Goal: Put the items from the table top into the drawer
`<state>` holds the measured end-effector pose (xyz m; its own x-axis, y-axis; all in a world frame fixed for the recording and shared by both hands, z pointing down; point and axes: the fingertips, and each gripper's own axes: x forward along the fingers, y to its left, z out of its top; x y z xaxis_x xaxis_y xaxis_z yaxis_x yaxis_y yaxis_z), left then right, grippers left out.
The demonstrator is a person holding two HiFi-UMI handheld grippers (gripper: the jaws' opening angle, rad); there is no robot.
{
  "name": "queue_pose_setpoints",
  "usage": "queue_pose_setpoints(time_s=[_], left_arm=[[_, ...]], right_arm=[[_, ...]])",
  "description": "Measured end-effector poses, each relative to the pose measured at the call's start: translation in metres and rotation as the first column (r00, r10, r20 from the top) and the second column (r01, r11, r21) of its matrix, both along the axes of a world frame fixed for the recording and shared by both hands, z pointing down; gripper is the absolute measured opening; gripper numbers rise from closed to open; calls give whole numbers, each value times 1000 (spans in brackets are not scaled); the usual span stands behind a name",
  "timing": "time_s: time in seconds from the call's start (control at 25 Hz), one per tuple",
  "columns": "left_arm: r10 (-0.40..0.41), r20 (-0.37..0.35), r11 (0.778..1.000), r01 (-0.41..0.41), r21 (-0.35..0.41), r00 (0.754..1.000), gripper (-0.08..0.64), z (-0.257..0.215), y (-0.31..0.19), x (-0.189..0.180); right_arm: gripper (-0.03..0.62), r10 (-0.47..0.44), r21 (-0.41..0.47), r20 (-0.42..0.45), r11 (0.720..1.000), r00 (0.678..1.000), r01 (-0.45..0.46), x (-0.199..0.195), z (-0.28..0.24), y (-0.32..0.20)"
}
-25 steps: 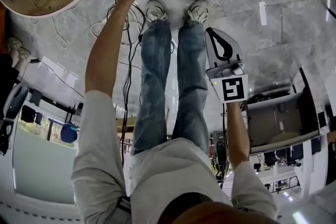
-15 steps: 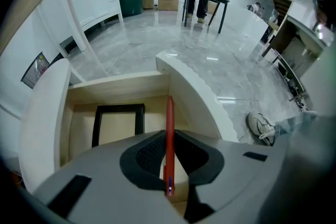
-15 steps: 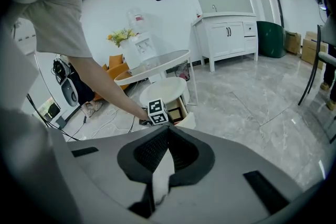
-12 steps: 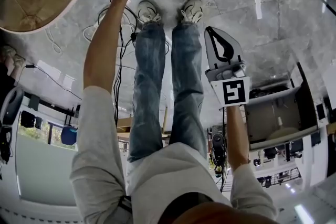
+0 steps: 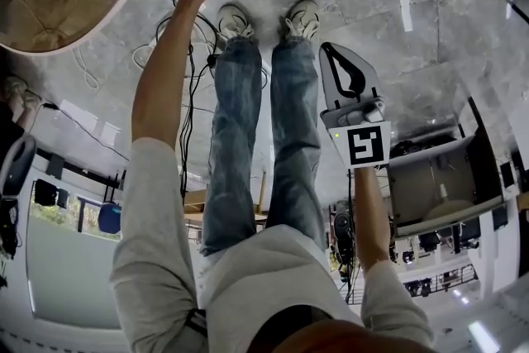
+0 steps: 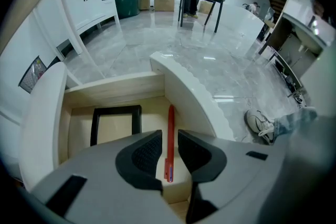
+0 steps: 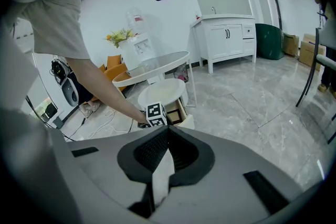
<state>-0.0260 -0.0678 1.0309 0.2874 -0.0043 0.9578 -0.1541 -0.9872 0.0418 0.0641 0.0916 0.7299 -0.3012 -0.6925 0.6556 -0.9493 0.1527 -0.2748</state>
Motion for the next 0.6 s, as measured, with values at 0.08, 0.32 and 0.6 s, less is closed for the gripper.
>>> queue_pose_setpoints(time_s=[0.08, 0.32, 0.6], left_arm=[[1, -17, 1000, -1, 19, 1000, 98, -10, 0, 0], [-32, -117, 997, 40, 69, 993, 23, -69, 5, 3], [-99, -259, 991, 120, 66, 961, 16, -162, 22, 9]], right_arm=[[23, -1, 3, -3, 1000, 1000, 1, -3, -3, 0], [23, -5, 24, -15, 1000, 1000, 5, -9, -19, -6], [23, -13, 39, -42, 999, 999, 15, -9, -41, -12]])
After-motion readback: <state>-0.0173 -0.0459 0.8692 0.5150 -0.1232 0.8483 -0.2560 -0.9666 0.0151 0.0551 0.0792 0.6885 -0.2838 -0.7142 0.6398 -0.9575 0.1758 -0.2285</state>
